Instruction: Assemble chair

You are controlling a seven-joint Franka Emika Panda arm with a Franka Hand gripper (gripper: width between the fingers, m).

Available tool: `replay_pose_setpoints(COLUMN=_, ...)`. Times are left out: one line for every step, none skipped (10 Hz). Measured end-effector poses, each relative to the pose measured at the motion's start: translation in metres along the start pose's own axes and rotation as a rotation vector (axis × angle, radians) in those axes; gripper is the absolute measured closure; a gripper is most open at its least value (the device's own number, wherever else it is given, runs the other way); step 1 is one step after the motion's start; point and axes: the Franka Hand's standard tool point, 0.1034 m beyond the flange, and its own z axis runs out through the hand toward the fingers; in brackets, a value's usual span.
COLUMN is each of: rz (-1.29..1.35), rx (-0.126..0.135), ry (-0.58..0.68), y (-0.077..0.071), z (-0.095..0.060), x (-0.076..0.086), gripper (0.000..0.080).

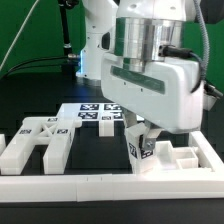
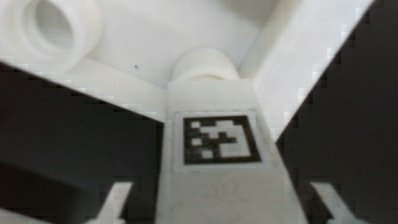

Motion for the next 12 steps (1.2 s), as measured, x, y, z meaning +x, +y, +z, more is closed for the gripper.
replay_pose_setpoints(rz=0.059, rx=0.018, ry=-0.004, y=0.002, z=-0.0002, x=0.0001, gripper=0.0512)
replay_pose_setpoints(rz=0.129, rx=0.014, ry=-0.007, y=0.0027, z=-0.0003, x=-0.0004, gripper=0.0512)
replay_pose_setpoints(rz=0.197, rx=0.009, ry=-0.008, y=0.0036, z=-0.0002, x=-0.0005, gripper=0.0512)
replay_pose_setpoints(rz=0.219, rx=0.008, ry=-0.009, y=0.0038, z=-0.0002, x=-0.0005, gripper=0.0512)
replay_pose_setpoints(rz=0.232, rx=0.006, ry=-0.009, y=0.0042, z=0.0001, x=-0.0006, gripper=0.0512)
replay_pose_setpoints(rz=0.123, rx=-0.014, ry=-0.016, y=0.0061, z=0.0002, x=-0.0014, gripper=0.0432)
replay_pose_setpoints(rz=-0.005, rx=-0.047, ry=-0.04, y=0.0064, z=-0.0011, x=-0.0026, gripper=0.0286)
replay_pose_setpoints(rz=-0.154, rx=-0.049, ry=-0.044, y=0.003, z=-0.0013, x=-0.0029, gripper=0.0286)
replay_pose_setpoints(rz=-0.288, rx=-0.043, ry=-0.048, y=0.0033, z=-0.002, x=-0.0061, gripper=0.018)
replay_pose_setpoints(rz=-0.395, rx=-0.036, ry=-0.052, y=0.0061, z=-0.0032, x=-0.0063, gripper=0.0155)
replay_pose_setpoints(rz=-0.443, rx=-0.038, ry=-0.05, y=0.0067, z=-0.0022, x=-0.0046, gripper=0.0151)
replay_pose_setpoints(rz=-0.504, rx=-0.037, ry=-0.05, y=0.0068, z=-0.0021, x=-0.004, gripper=0.0151)
